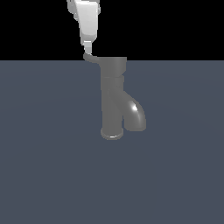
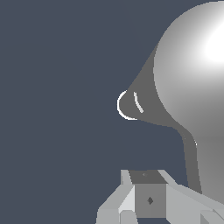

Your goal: Turn on the faucet by rotating a designated handle.

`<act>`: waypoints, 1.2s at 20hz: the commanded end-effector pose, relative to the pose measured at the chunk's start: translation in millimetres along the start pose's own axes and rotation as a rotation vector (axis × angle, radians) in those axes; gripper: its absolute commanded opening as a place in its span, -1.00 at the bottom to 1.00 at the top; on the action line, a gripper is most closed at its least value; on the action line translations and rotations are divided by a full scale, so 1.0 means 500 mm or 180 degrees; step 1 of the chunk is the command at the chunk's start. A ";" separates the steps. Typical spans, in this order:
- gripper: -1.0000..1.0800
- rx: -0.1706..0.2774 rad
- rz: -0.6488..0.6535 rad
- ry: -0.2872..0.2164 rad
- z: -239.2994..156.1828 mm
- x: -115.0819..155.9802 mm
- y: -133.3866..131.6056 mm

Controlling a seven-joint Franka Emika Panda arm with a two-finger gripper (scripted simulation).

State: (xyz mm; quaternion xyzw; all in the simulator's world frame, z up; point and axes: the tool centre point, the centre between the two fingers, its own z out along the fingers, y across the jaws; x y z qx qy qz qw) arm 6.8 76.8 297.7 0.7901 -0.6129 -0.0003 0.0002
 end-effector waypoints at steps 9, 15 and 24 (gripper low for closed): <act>-1.00 0.0002 0.0001 0.0001 0.000 -0.017 0.061; -1.00 0.0002 0.0001 0.0001 0.000 -0.027 0.097; -1.00 0.0016 -0.0016 0.0004 0.000 -0.018 0.132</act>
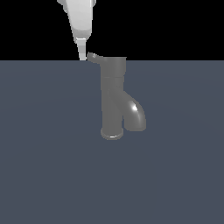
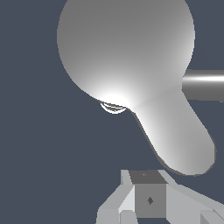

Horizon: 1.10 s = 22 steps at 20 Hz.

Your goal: Turn on the faucet by rotating a designated handle.

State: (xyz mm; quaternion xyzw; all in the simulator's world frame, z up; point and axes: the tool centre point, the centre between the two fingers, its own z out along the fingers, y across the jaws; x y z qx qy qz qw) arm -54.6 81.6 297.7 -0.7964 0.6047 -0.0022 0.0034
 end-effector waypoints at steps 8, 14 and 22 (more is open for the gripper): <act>-1.00 -0.0019 0.0059 0.0003 -0.001 0.051 0.072; -1.00 -0.0025 0.0067 0.0002 -0.001 0.070 0.108; -1.00 -0.0025 0.0019 0.0001 -0.001 0.126 0.124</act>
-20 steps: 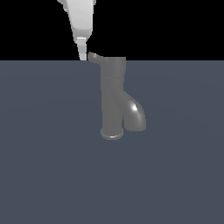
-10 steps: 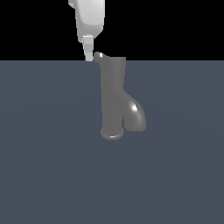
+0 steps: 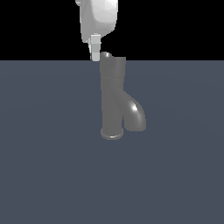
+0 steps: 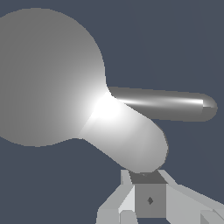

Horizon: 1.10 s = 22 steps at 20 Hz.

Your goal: Turn on the faucet by rotating a designated handle.

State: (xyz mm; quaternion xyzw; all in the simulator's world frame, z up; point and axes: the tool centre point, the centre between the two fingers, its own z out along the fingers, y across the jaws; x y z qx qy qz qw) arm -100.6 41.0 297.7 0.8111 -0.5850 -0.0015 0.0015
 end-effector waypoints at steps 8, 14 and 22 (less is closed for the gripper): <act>-1.00 -0.0008 0.0022 -0.0014 0.000 0.071 0.023; -1.00 -0.0002 0.0084 -0.0008 0.000 0.129 0.009; -1.00 0.0007 0.0161 -0.0002 0.000 0.203 -0.006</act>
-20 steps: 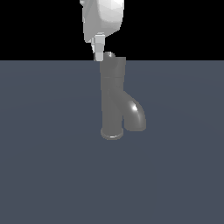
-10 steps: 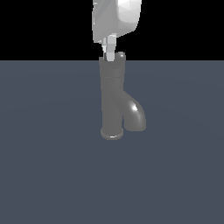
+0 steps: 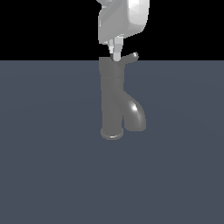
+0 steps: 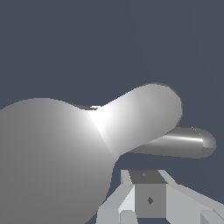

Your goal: Turn on the faucet by rotating a designated handle.

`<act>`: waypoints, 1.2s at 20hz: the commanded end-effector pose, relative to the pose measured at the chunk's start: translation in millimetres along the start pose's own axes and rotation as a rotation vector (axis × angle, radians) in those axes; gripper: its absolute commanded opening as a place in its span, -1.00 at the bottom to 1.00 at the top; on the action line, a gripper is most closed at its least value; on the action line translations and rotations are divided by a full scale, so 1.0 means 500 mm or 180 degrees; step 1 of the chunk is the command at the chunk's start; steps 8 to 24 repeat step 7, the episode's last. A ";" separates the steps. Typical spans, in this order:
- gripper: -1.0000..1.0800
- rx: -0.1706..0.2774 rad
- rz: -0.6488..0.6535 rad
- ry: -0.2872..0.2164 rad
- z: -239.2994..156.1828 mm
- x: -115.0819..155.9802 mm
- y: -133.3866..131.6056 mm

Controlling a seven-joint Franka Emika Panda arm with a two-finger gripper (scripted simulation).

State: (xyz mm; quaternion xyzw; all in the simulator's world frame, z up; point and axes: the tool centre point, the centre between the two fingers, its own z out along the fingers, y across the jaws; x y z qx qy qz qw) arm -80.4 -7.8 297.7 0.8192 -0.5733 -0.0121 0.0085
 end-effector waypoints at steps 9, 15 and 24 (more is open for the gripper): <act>-1.00 0.0089 0.0306 0.0028 -0.002 0.150 -0.004; -1.00 0.0089 0.0306 0.0028 -0.002 0.150 -0.004; -1.00 0.0089 0.0306 0.0028 -0.002 0.150 -0.004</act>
